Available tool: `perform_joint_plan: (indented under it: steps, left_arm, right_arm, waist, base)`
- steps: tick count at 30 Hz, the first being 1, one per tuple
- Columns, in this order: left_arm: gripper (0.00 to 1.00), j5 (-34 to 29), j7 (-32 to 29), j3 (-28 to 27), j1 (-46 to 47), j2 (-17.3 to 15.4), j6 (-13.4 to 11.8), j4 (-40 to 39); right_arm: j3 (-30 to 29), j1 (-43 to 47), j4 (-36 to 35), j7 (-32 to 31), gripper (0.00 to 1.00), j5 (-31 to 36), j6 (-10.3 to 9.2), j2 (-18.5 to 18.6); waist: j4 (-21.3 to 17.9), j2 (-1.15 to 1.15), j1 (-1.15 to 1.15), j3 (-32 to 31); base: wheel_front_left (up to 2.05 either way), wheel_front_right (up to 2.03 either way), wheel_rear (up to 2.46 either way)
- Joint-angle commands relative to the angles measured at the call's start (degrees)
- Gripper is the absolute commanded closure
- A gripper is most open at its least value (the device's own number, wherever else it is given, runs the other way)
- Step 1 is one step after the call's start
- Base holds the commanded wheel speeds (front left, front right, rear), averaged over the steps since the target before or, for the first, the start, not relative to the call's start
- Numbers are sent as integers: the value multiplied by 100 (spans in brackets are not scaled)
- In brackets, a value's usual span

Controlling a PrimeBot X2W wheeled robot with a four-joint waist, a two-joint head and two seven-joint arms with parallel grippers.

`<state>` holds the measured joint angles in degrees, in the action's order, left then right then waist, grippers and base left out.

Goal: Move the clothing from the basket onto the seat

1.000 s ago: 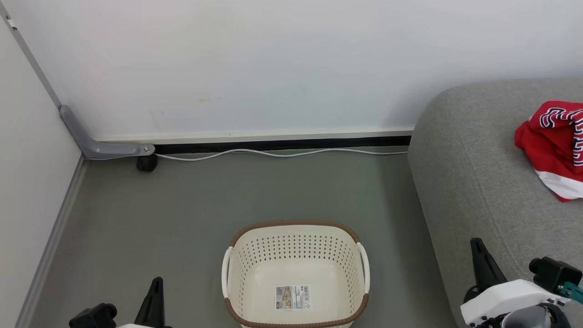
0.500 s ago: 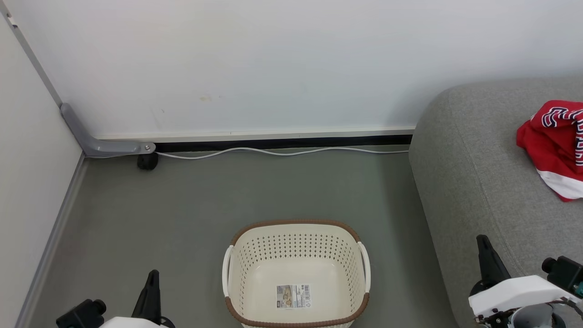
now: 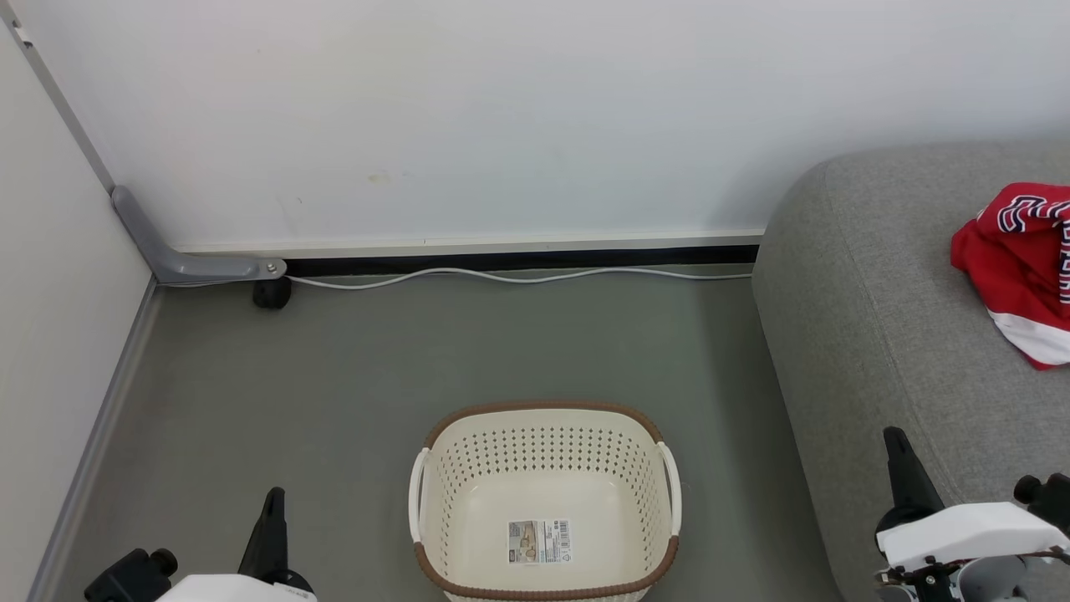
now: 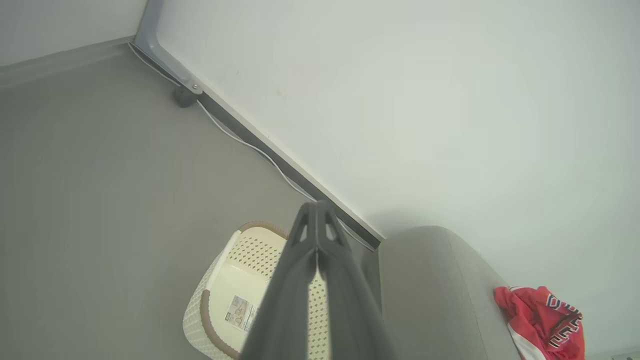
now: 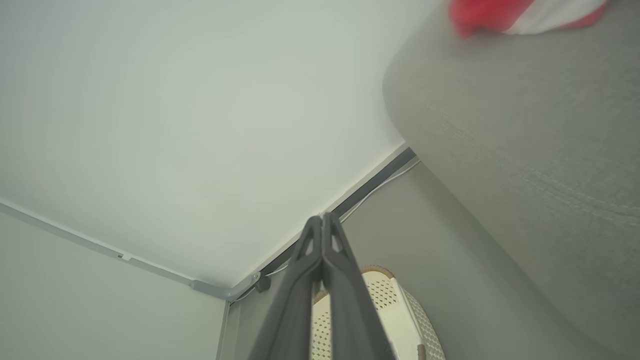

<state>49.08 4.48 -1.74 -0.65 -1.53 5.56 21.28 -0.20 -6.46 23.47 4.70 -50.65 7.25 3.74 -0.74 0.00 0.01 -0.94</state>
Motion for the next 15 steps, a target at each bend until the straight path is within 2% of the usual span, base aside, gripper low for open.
perform_joint_plan:
  steps: [1,15]
  left_arm:
    - [100,188,-28,-127,337,-89,66,-183]
    - [100,1097,-264,-205,414,-99,94,-302]
  right_arm:
    - [-2,-119,-196,-51,100,-196,16,44]
    - [-142,-87,-361,-287,100,-1068,18,15]
  waist:
    - [2,0,0,3]
    - [18,0,0,27]
  base:
    - [0,0,0]
    - [0,0,0]
